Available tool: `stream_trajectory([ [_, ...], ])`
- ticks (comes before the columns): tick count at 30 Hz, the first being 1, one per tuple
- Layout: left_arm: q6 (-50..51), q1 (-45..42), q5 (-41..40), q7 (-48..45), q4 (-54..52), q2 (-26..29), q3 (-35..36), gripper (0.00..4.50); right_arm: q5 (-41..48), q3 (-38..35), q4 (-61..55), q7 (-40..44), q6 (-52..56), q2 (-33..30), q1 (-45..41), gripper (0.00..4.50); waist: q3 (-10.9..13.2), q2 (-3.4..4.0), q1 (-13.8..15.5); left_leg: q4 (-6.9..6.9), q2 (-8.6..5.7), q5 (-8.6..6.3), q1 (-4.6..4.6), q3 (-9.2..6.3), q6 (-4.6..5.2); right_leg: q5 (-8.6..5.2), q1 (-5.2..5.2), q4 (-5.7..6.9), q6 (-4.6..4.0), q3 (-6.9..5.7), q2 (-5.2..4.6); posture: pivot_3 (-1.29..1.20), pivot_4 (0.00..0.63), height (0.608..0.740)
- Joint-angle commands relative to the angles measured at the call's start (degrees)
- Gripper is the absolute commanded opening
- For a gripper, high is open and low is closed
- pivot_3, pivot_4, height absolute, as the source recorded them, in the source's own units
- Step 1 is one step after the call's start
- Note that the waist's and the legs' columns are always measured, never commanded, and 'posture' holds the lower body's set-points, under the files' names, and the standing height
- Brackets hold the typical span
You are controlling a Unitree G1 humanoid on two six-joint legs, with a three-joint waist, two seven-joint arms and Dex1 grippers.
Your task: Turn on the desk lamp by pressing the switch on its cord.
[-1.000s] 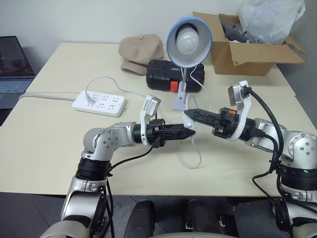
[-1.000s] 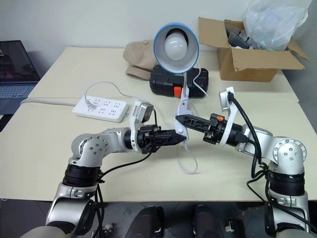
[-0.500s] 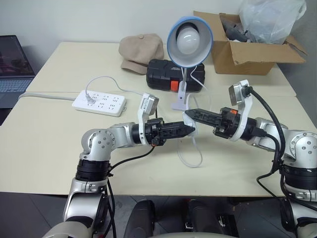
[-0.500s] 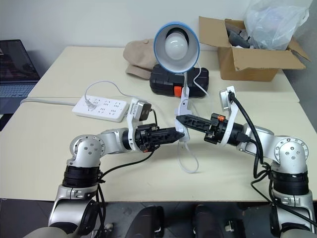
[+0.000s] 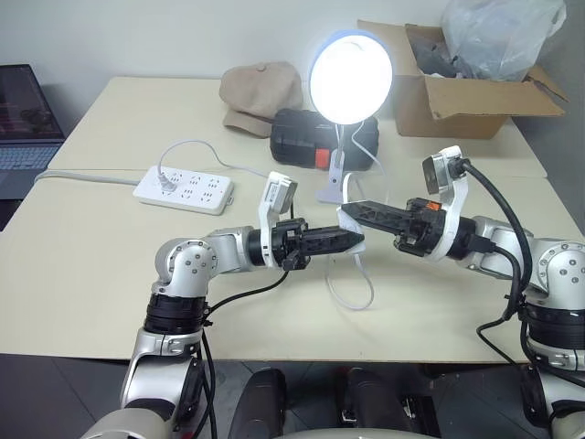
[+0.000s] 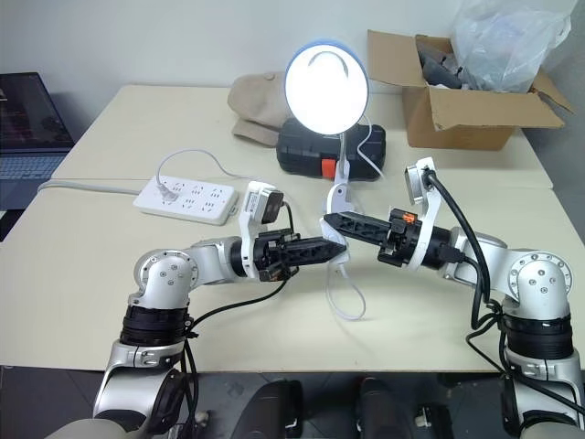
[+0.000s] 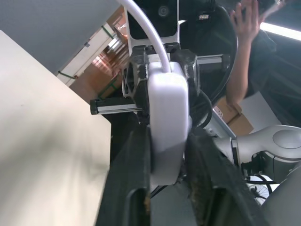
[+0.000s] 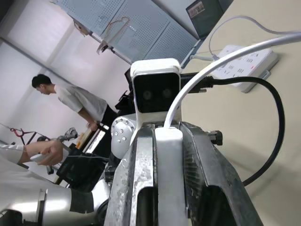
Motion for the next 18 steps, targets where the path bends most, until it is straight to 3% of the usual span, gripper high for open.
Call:
stream_trajectory([
  [1,-0.46,-0.42,-0.68,-1.05,-0.6,-0.55,-0.11,0.51,1.78,-0.08,-1.93,0.96,-0.7,-0.82,-0.57,0.38,0.0,0.0,0.0,0.0,0.0,0.0,0.0,0.0,0.0,0.0,0.0,0.0,0.0,0.0,0.0,0.0,0.15,0.74],
  [14,-0.09,0.76,0.06,-2.34,-1.72,0.82,-1.75,0.51,1.95,0.59,-1.44,1.17,-1.48,-1.44,-0.87,0.38,0.0,0.0,0.01,0.01,0.01,0.0,-0.04,0.0,0.0,0.0,-0.04,0.0,0.0,0.0,0.0,0.0,0.15,0.74],
  [15,-0.27,0.66,0.38,-2.59,-1.44,1.09,-1.87,1.2,1.89,0.62,-1.36,1.21,-1.53,-1.44,-0.9,0.38,0.0,0.0,0.02,0.01,0.0,0.0,-0.04,0.0,0.0,0.0,-0.04,0.0,0.0,0.0,0.01,0.0,0.15,0.74],
  [18,-0.71,0.64,0.66,-3.03,-0.89,1.89,-1.31,1.71,1.53,0.62,-1.11,1.13,-1.89,-1.28,-0.82,0.38,0.0,0.0,0.03,0.03,0.0,0.0,-0.06,0.0,0.0,0.0,-0.05,0.0,0.0,0.0,0.01,0.0,0.15,0.74],
])
